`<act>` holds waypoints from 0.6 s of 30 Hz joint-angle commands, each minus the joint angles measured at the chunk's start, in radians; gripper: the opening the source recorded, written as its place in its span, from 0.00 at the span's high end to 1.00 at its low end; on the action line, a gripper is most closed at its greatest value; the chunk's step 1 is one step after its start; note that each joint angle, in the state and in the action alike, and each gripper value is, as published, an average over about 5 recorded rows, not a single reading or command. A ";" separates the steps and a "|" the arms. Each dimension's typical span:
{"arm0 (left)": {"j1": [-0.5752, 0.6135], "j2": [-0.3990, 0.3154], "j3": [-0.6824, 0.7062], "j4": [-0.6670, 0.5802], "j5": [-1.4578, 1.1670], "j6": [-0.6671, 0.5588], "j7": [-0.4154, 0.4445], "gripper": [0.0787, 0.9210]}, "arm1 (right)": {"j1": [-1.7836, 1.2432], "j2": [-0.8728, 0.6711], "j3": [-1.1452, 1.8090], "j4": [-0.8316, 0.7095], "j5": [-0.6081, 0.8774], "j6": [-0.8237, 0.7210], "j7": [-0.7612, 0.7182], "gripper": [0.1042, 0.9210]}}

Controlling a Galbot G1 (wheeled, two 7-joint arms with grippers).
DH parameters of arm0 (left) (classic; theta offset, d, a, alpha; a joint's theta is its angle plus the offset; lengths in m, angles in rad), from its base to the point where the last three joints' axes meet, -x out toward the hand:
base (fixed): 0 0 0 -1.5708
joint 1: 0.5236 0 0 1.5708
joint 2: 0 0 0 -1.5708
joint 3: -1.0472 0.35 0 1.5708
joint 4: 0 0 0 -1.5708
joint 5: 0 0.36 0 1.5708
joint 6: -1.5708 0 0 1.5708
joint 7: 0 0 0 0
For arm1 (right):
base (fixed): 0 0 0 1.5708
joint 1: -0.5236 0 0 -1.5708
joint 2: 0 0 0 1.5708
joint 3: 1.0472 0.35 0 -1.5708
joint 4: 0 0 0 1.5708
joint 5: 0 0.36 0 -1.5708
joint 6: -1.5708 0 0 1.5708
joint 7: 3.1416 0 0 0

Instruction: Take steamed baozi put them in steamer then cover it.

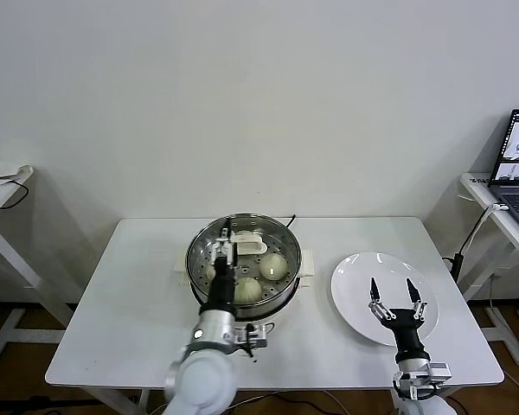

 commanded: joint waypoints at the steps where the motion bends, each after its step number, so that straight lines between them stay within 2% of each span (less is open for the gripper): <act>1: 0.299 0.069 -0.292 -0.298 -0.490 -0.147 -0.219 0.12 | -0.011 -0.007 0.007 0.061 0.005 -0.036 0.006 0.12; 4: 0.383 0.047 -0.405 -0.306 -0.742 -0.261 -0.281 0.12 | -0.022 -0.009 0.013 0.102 0.008 -0.070 0.006 0.12; 6: 0.410 0.017 -0.474 -0.286 -0.883 -0.338 -0.290 0.12 | -0.030 -0.011 0.015 0.127 0.008 -0.095 0.004 0.12; 12: 0.427 -0.078 -0.627 -0.181 -1.151 -0.523 -0.204 0.12 | -0.050 -0.017 0.019 0.209 0.008 -0.149 -0.003 0.12; 18: 0.430 -0.118 -0.644 -0.108 -1.231 -0.581 -0.163 0.12 | -0.061 -0.023 0.017 0.254 0.010 -0.178 0.001 0.12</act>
